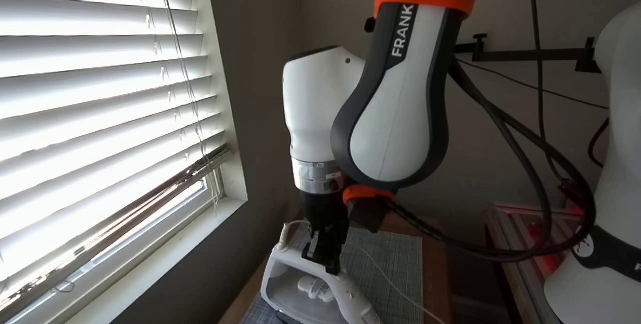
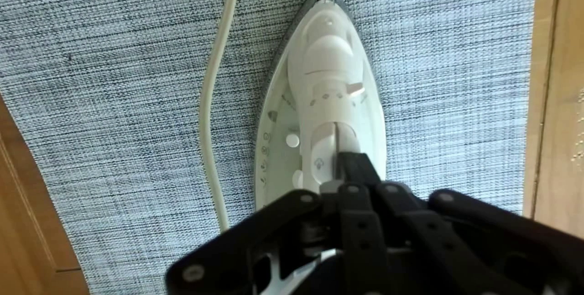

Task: Turn the iron to the right and then press on the button of the iron

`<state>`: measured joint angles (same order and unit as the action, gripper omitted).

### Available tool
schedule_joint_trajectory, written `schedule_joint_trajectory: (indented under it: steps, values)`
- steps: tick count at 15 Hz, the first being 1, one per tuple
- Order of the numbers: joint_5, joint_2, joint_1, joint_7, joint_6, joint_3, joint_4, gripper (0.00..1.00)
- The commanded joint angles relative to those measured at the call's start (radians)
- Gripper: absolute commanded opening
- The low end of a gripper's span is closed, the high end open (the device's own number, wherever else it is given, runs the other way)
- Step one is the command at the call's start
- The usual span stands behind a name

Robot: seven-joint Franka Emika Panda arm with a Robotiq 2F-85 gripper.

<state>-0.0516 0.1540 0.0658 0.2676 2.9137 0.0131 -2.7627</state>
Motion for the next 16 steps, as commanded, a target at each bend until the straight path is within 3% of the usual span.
schedule_joint_trajectory:
  steps: [1,7,8,10,16]
  values:
    - [-0.047,0.011,0.019,0.029,-0.027,0.050,0.001,0.00]
    - [-0.065,-0.030,0.030,0.059,-0.050,0.063,0.001,0.00]
    - [-0.060,-0.036,0.030,0.061,-0.060,0.062,0.001,0.26]
    - [-0.050,-0.045,0.026,0.055,-0.064,0.056,0.001,0.32]
    - [-0.047,-0.073,0.027,0.041,-0.071,0.047,0.002,0.75]
